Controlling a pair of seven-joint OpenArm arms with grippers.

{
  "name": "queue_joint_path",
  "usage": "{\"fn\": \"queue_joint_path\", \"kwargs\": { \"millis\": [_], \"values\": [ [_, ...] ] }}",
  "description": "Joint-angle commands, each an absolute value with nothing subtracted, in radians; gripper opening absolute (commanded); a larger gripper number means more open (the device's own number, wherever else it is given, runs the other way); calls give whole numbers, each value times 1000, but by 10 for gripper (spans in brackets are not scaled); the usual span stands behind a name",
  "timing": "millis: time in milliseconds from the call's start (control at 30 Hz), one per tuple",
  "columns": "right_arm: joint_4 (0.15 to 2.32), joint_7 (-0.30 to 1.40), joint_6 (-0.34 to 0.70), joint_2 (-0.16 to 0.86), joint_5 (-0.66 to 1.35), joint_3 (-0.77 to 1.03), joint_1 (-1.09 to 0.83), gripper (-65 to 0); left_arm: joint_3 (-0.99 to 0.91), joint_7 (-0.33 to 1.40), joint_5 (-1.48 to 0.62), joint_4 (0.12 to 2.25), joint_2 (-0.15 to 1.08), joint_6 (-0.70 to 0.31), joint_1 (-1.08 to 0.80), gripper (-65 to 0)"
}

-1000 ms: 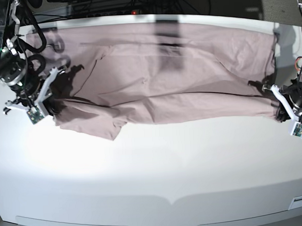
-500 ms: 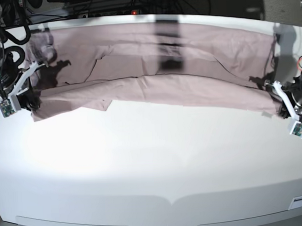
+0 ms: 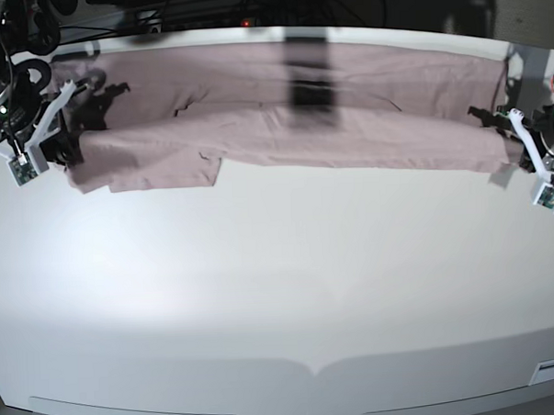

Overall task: Fold the T-shirt properly
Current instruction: 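Lift the hem with both grippers and fold it toward the collar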

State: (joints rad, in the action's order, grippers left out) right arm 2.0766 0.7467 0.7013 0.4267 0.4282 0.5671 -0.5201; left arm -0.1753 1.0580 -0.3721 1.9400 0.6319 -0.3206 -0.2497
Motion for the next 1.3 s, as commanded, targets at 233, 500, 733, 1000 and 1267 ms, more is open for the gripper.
{"fn": "queue_joint_path", "kwargs": {
  "millis": [233,500,733,1000,1267],
  "values": [
    [2127,734,698,440,450,576,-521,-650,-184,1050,-366,1982,652,-313,-250,-650],
    [2180,761,698,440,450,576,-522,-650,-184,1077,-347,2023,652,-313,-253,-650],
    [2180,772,698,440,449,576,-580,-650,-184,1081,-314,2023,652,-313,-320,-650],
    [2179,816,698,394,446,576,-632,-650,-184,1076,-315,2022,648,-314,-399,-650],
    [2136,884,698,324,438,576,-635,-650,-184,1058,-314,2022,646,-314,-448,-650]
  ]
}}
